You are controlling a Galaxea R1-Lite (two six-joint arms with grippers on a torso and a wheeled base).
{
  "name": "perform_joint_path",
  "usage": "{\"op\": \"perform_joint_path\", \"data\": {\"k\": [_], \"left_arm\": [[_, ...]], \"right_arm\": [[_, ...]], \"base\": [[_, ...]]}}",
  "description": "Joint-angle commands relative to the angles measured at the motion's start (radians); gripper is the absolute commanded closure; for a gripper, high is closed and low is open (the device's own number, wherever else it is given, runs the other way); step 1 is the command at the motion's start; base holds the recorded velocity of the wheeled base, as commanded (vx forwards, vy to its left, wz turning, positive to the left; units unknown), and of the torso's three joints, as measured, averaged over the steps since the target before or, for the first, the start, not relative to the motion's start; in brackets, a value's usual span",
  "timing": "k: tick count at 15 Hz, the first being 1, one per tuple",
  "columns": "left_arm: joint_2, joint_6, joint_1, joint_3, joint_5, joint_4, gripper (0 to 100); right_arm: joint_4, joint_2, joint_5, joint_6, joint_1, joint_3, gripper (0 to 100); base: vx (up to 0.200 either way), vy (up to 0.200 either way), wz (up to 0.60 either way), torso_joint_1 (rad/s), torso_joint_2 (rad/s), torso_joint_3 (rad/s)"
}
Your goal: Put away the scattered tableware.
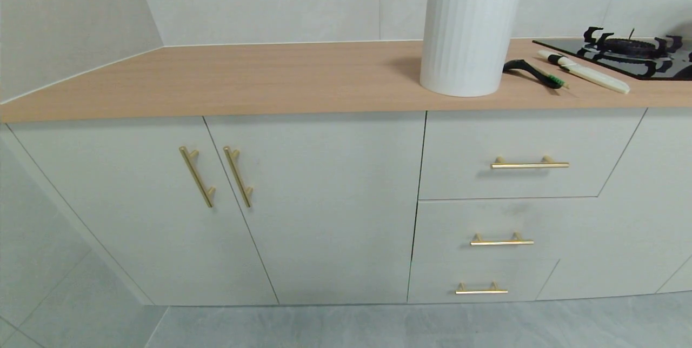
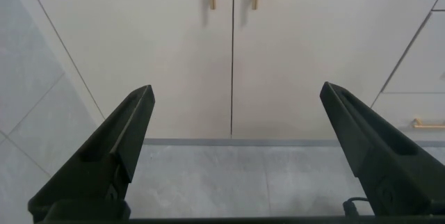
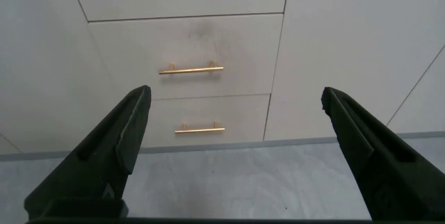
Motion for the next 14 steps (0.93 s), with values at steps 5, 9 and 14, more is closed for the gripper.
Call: {"op": "perform_joint_path", "data": {"k": [5,9,14], "left_arm": [[0.001,0.0,0.0,0.0,0.0,0.0,0],[0.001,0.0,0.0,0.0,0.0,0.0,0],[0.001,0.0,0.0,0.0,0.0,0.0,0]], "right_arm": [[-0.005,0.017,0.012,0.011,0.006,-0.084,0],[0.003,0.377,0.084,-0.011,0.063,-0.146,0],[-0.055,1.104,0.155,-0.015,0.135,-0.405,0]], "base": [[0.0,0.0,0.0,0.0,0.0,0.0],[0.0,0.0,0.0,0.0,0.0,0.0],[0.0,0.0,0.0,0.0,0.0,0.0]]}}
